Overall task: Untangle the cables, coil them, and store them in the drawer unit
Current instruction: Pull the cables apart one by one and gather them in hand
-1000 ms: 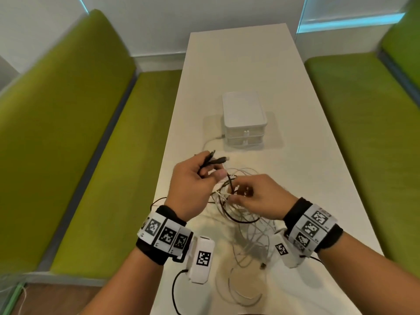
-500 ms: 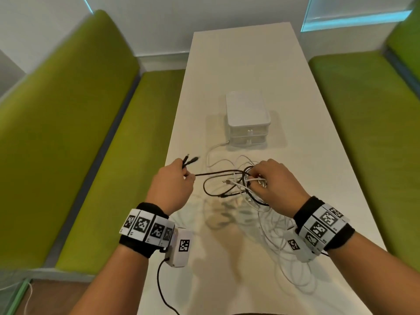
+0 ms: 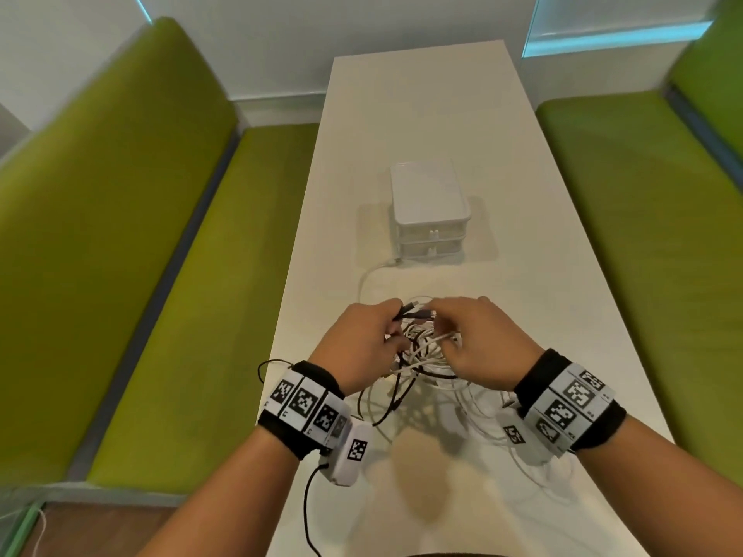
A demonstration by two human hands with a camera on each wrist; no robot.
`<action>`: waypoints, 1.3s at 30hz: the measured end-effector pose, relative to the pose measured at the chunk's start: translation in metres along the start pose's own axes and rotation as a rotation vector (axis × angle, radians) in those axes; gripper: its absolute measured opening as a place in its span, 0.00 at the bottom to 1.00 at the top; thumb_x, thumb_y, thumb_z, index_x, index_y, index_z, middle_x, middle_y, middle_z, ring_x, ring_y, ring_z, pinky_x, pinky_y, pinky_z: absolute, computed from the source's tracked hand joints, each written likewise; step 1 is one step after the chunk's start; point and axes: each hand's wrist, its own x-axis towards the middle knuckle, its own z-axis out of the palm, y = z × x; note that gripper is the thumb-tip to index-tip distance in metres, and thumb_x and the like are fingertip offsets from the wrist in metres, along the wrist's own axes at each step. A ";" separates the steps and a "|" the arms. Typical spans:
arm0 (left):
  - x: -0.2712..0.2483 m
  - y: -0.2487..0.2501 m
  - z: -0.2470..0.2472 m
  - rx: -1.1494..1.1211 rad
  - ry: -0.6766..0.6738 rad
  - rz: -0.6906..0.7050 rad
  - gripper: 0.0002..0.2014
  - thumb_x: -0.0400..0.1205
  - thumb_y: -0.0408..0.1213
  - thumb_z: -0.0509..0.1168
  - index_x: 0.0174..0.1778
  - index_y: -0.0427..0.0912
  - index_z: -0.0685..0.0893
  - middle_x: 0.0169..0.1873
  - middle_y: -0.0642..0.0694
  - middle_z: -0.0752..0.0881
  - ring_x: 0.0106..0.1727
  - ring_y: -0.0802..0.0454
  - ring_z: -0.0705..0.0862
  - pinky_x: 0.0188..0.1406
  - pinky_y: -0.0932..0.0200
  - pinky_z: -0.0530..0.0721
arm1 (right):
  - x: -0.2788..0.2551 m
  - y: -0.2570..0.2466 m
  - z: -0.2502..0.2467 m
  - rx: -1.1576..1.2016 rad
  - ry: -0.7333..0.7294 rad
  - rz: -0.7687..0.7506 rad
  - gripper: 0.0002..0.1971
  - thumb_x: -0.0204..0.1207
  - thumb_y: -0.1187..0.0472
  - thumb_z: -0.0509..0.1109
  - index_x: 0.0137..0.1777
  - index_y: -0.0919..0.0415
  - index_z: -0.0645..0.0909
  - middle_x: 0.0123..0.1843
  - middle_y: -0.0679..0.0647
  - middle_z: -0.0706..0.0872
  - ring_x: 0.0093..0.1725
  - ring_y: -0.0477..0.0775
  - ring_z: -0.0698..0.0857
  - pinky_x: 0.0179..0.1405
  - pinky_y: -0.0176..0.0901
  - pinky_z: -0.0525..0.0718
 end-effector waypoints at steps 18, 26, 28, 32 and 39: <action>0.009 -0.023 -0.013 -0.186 0.255 -0.218 0.20 0.85 0.29 0.65 0.36 0.54 0.64 0.44 0.45 0.87 0.33 0.67 0.82 0.27 0.75 0.73 | -0.018 0.014 -0.007 -0.275 -0.090 -0.311 0.16 0.54 0.65 0.67 0.34 0.42 0.88 0.43 0.36 0.85 0.58 0.48 0.77 0.54 0.48 0.66; 0.008 -0.023 -0.012 -0.142 0.266 -0.181 0.19 0.85 0.25 0.60 0.36 0.52 0.64 0.44 0.45 0.87 0.44 0.54 0.87 0.28 0.71 0.74 | -0.022 0.015 -0.009 -0.109 -0.251 0.012 0.35 0.70 0.17 0.50 0.48 0.39 0.89 0.38 0.41 0.89 0.48 0.38 0.80 0.68 0.45 0.61; 0.007 -0.023 -0.010 -0.135 0.227 -0.177 0.18 0.85 0.26 0.59 0.37 0.53 0.65 0.45 0.45 0.88 0.49 0.49 0.88 0.33 0.65 0.78 | -0.017 0.021 -0.003 -0.209 -0.165 0.031 0.43 0.65 0.12 0.50 0.30 0.52 0.86 0.31 0.45 0.86 0.48 0.37 0.78 0.68 0.44 0.57; 0.006 -0.027 -0.016 -0.141 0.274 -0.201 0.19 0.84 0.25 0.59 0.37 0.53 0.64 0.43 0.46 0.87 0.48 0.50 0.88 0.31 0.63 0.75 | -0.013 0.032 0.007 -0.173 -0.033 0.069 0.17 0.75 0.31 0.70 0.33 0.41 0.84 0.29 0.42 0.79 0.44 0.42 0.73 0.64 0.49 0.69; 0.003 -0.024 -0.014 -0.227 0.281 -0.166 0.18 0.85 0.28 0.61 0.39 0.54 0.65 0.42 0.47 0.87 0.45 0.54 0.89 0.43 0.53 0.85 | -0.013 0.039 0.002 -0.272 -0.121 -0.048 0.15 0.72 0.53 0.76 0.58 0.36 0.89 0.54 0.37 0.86 0.63 0.51 0.73 0.69 0.53 0.67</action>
